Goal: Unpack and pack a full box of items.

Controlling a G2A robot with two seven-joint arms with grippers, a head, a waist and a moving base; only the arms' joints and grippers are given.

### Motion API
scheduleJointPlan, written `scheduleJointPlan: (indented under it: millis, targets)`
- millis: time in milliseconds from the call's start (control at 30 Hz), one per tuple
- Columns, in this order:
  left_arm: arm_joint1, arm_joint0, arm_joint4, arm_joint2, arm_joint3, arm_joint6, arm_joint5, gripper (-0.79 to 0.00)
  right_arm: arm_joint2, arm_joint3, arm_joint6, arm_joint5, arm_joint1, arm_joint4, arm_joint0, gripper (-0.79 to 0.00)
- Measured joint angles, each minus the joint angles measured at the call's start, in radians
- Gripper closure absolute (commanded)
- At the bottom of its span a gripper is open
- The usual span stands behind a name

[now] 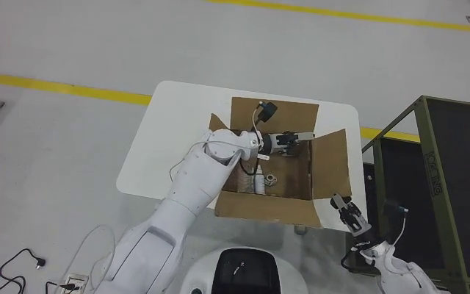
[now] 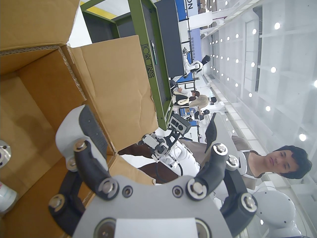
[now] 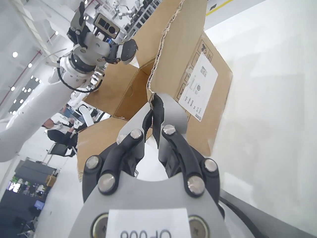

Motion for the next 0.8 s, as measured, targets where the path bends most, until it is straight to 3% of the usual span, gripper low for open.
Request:
scheduleJointPlan:
  millis: [200, 400, 800]
  targets:
    - [0.027, 0.066, 0.027, -0.030, -0.127, -0.014, 0.061, -0.785, -0.013, 0.034, 0.092, 0.039, -0.005, 0.239, 0.005, 0.000]
    - [0.042, 0.101, 0.037, -0.041, -0.195, -0.024, 0.094, -0.785, -0.018, 0.069, 0.206, 0.085, -0.007, 0.419, 0.026, 0.000]
    - [0.057, 0.123, 0.042, -0.044, -0.248, -0.022, 0.120, -0.785, -0.033, 0.128, 0.311, 0.155, -0.013, 0.514, 0.070, 0.000]
